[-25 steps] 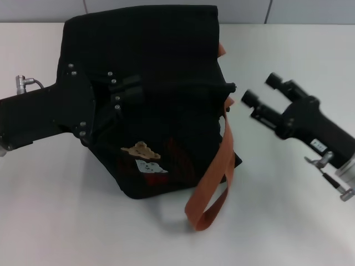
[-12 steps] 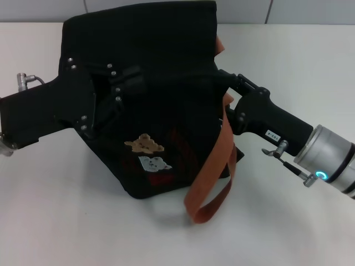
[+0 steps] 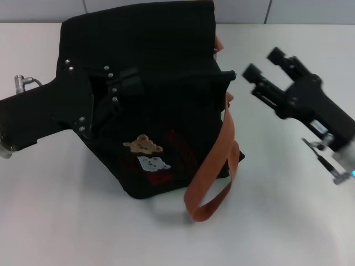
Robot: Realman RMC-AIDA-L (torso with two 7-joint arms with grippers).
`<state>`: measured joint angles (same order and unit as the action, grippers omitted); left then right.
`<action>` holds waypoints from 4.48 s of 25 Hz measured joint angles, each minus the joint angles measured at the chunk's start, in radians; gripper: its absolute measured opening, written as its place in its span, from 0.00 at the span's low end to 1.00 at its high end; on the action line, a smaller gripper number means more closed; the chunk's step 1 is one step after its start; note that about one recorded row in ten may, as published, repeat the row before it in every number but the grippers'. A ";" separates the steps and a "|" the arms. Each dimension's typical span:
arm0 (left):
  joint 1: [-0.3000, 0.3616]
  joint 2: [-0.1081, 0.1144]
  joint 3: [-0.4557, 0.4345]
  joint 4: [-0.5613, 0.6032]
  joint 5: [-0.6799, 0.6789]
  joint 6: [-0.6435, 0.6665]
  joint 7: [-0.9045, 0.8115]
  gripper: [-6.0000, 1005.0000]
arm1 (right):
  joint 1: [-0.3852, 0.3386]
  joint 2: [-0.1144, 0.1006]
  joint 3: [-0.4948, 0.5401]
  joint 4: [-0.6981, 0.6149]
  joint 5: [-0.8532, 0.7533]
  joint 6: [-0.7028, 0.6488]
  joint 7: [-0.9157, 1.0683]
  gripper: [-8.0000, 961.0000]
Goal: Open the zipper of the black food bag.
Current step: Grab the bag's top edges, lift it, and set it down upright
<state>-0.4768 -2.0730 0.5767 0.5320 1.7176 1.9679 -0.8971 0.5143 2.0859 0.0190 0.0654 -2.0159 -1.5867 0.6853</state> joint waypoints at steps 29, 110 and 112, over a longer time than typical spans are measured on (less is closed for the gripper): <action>-0.008 0.001 0.000 -0.027 0.002 -0.006 0.018 0.03 | 0.066 -0.004 0.046 -0.037 -0.146 -0.043 0.043 0.77; -0.014 -0.002 0.009 -0.070 0.000 -0.006 0.040 0.03 | -0.038 0.006 0.176 0.238 -0.167 0.187 -1.091 0.39; -0.014 -0.002 0.010 -0.072 0.000 -0.006 0.040 0.03 | -0.037 0.006 0.185 0.244 -0.167 0.190 -1.101 0.39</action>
<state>-0.4909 -2.0754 0.5866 0.4603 1.7178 1.9619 -0.8573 0.4769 2.0924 0.2040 0.3092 -2.1827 -1.3971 -0.4156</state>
